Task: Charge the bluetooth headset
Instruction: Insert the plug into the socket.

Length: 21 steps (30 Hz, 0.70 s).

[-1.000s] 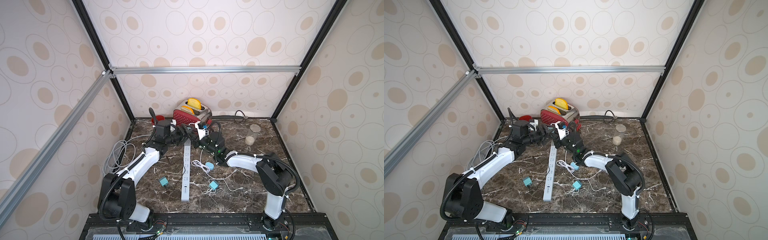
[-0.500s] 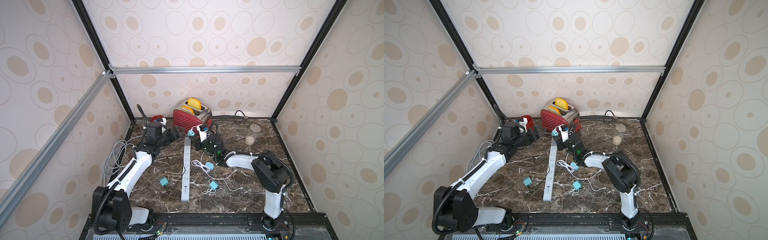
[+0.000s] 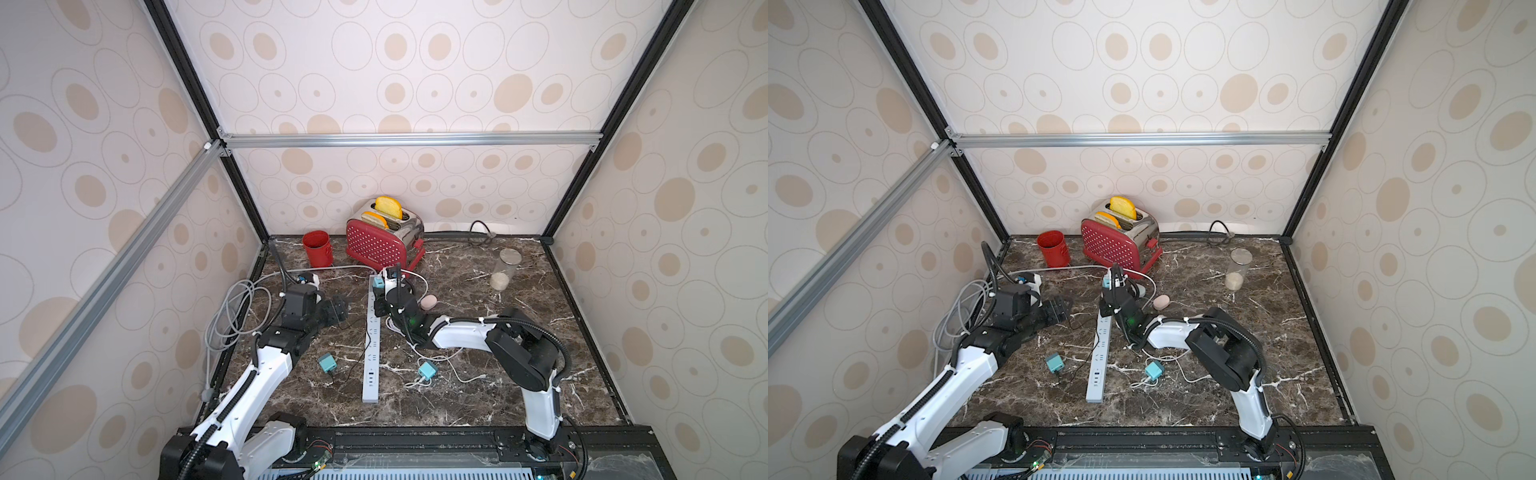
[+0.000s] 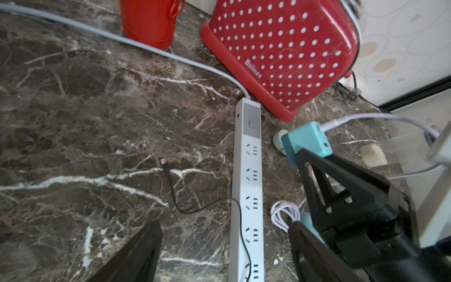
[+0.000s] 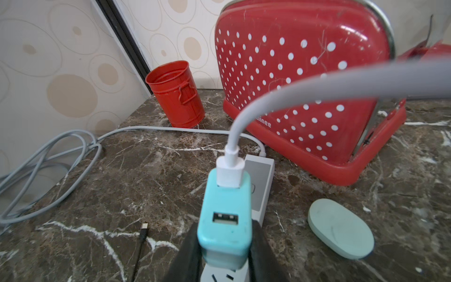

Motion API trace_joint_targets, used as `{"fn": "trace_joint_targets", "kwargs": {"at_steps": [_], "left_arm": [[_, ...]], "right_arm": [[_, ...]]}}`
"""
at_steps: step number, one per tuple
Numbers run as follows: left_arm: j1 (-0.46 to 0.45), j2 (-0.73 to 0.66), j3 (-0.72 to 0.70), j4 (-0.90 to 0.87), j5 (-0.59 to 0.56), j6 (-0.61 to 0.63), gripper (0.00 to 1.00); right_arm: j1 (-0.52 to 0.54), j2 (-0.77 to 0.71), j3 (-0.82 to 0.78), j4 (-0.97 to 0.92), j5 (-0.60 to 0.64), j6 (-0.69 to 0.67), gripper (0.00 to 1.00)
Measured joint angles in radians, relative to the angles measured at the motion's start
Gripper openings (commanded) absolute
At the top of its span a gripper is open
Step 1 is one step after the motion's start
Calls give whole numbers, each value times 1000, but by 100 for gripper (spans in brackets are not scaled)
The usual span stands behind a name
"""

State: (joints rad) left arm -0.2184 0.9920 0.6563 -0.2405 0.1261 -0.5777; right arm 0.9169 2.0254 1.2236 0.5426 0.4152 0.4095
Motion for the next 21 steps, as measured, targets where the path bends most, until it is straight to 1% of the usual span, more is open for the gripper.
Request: {"fn": "trace_joint_targets", "kwargs": {"at_steps": [4, 10, 21], "left_arm": [[0, -48, -98, 30, 9, -6, 84], [0, -100, -167, 111, 34, -32, 85], [-14, -120, -183, 175, 50, -39, 86]], "right_arm": [[13, 38, 43, -66, 56, 40, 14], [14, 67, 92, -127, 113, 105, 14], [35, 144, 152, -172, 146, 184, 13]]}}
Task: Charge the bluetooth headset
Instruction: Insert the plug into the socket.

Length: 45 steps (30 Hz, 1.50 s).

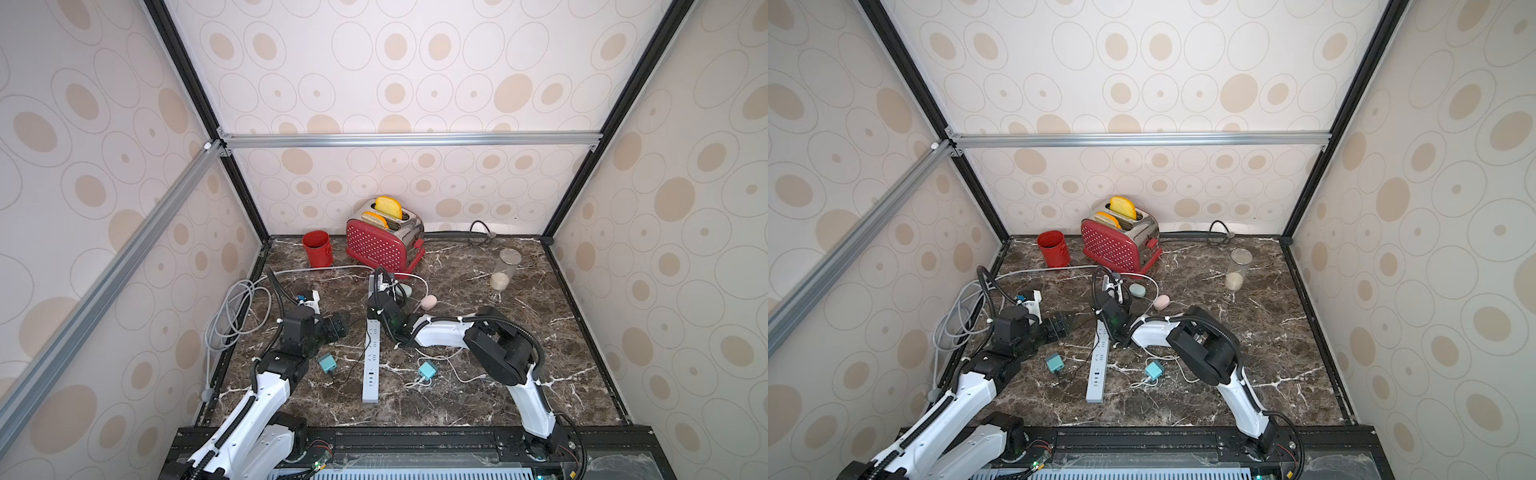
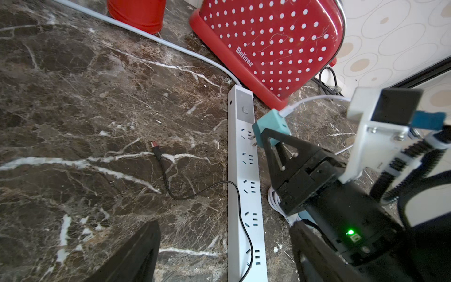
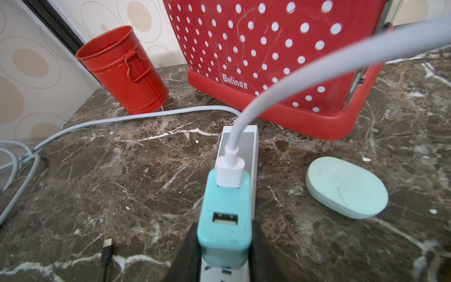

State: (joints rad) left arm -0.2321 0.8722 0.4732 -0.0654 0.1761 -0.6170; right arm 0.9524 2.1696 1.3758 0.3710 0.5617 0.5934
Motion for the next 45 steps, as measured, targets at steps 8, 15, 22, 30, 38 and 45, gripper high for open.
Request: {"fn": "trace_joint_targets", "kwargs": {"at_steps": [8, 15, 22, 30, 38, 45], "left_arm": [[-4, 0, -2, 26, 23, -1, 85], [-16, 0, -14, 32, 29, -2, 85], [-22, 0, -14, 35, 37, -2, 85], [-28, 0, -14, 35, 41, -2, 85], [-28, 0, -14, 35, 42, -2, 85], [-28, 0, -15, 35, 43, -2, 85]], "right_arm": [[4, 5, 8, -8, 39, 4, 13], [4, 46, 44, 18, 48, -34, 13], [7, 54, 65, 5, 60, -35, 12], [9, 31, -2, 78, 50, -76, 13], [9, 22, -11, 133, 13, -157, 15], [3, 22, -11, 153, 10, -180, 15]]}}
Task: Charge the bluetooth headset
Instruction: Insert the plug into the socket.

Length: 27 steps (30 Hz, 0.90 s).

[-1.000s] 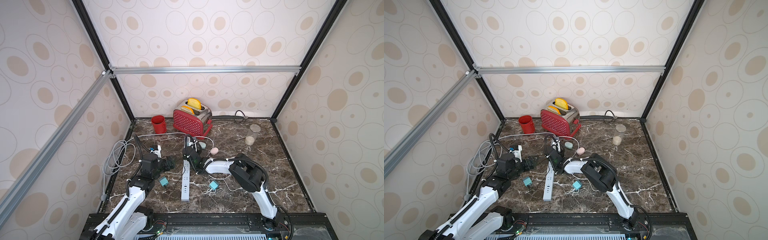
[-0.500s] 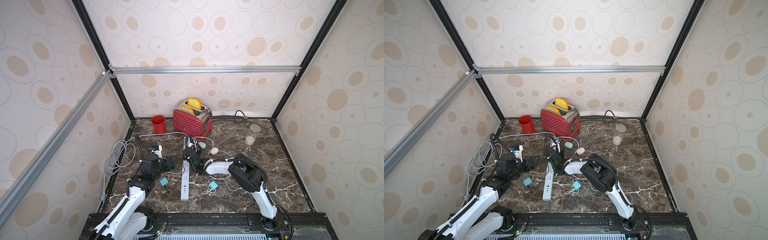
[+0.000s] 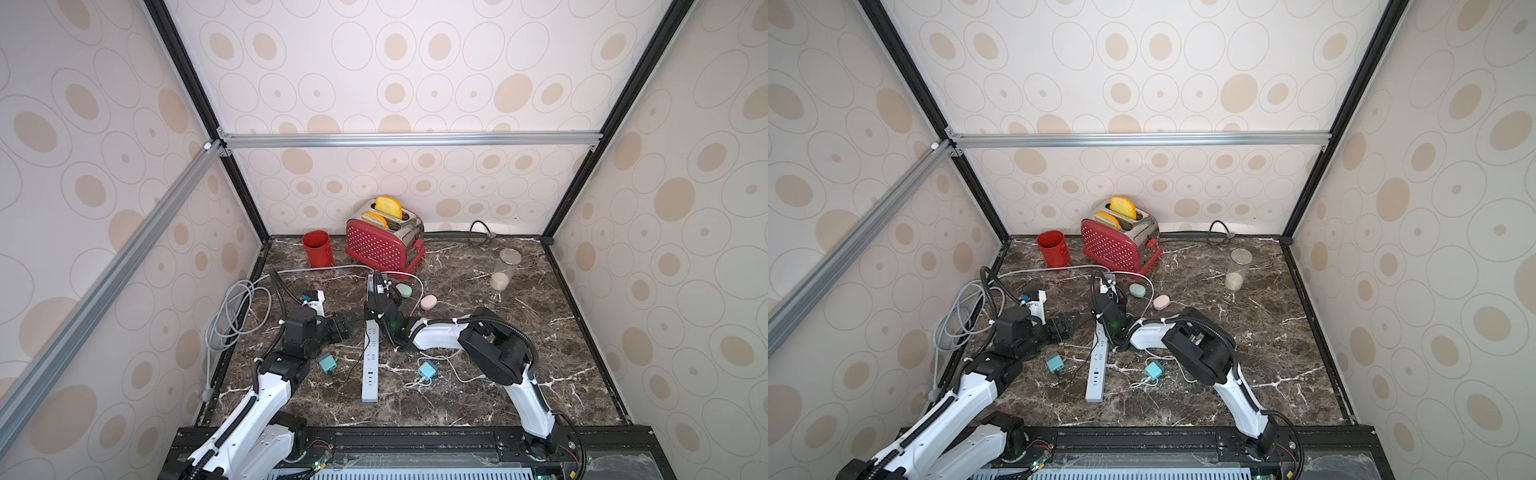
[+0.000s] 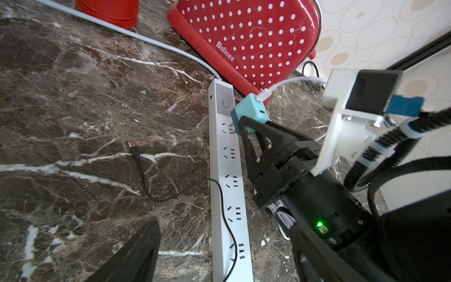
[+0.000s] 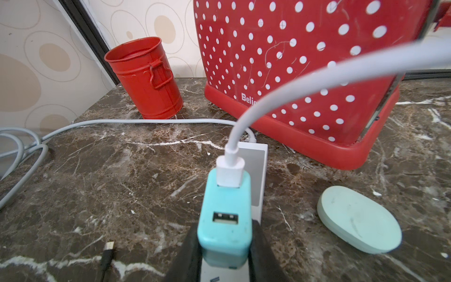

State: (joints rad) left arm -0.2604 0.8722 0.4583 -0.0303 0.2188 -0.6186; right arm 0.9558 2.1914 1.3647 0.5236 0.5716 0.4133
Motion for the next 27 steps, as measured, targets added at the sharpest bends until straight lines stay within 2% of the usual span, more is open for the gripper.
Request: {"fn": "trace_joint_targets", "kwargs": {"at_steps": [27], "left_arm": [[-5, -2, 0, 0, 8, 0, 85]], "right_arm": [[-35, 0, 0, -53, -53, 79, 14]]}}
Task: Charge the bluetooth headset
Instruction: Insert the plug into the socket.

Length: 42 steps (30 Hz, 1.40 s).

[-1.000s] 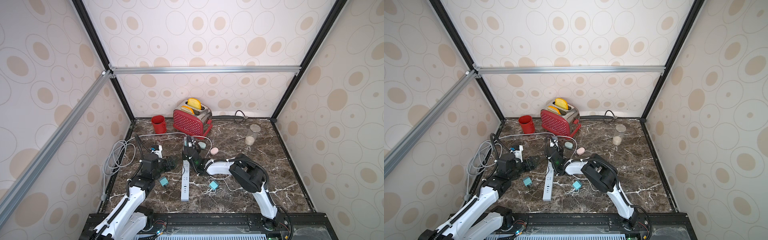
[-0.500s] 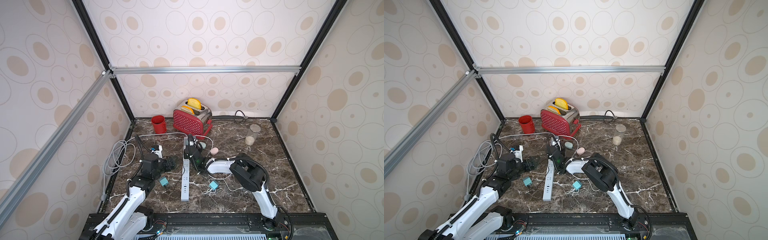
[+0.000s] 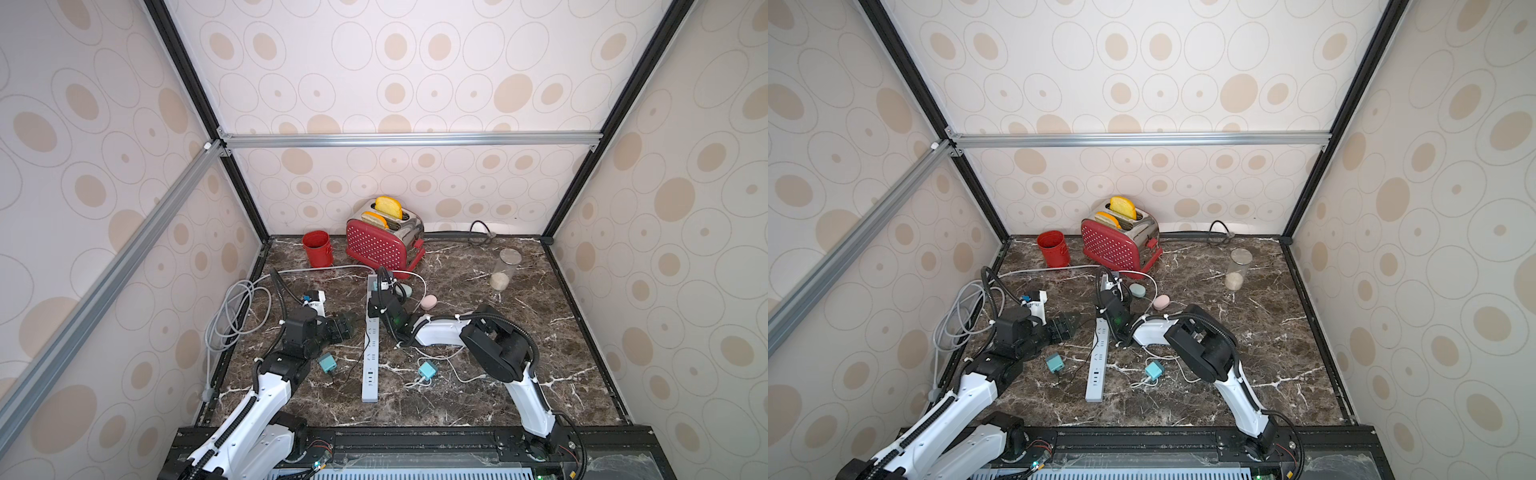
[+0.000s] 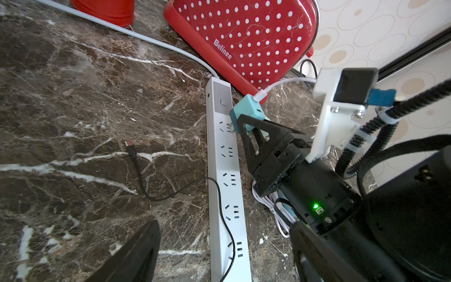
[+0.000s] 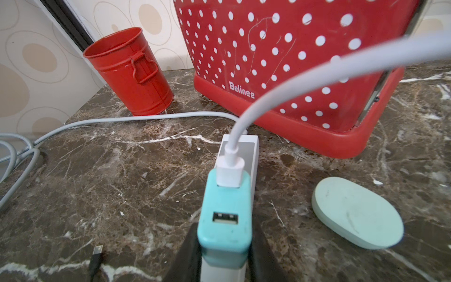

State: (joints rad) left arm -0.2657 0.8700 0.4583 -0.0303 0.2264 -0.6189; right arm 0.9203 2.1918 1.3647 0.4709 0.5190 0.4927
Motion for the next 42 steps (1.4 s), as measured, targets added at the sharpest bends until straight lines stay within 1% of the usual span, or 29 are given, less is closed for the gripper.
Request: {"fn": "trace_joint_targets", "kwargs": {"at_steps": [13, 21, 29, 42], "left_arm": [[-1, -19, -5, 0, 0, 0, 85], [-1, -37, -6, 0, -1, 0, 85], [-1, -40, -6, 0, -1, 0, 85], [-5, -40, -9, 0, -8, 0, 85]], "right_arm": [[6, 2, 0, -18, 9, 42, 13], [25, 27, 22, -6, 66, 39, 13], [39, 25, -31, 98, 88, -23, 14], [37, -2, -52, 105, 47, -79, 14]]}}
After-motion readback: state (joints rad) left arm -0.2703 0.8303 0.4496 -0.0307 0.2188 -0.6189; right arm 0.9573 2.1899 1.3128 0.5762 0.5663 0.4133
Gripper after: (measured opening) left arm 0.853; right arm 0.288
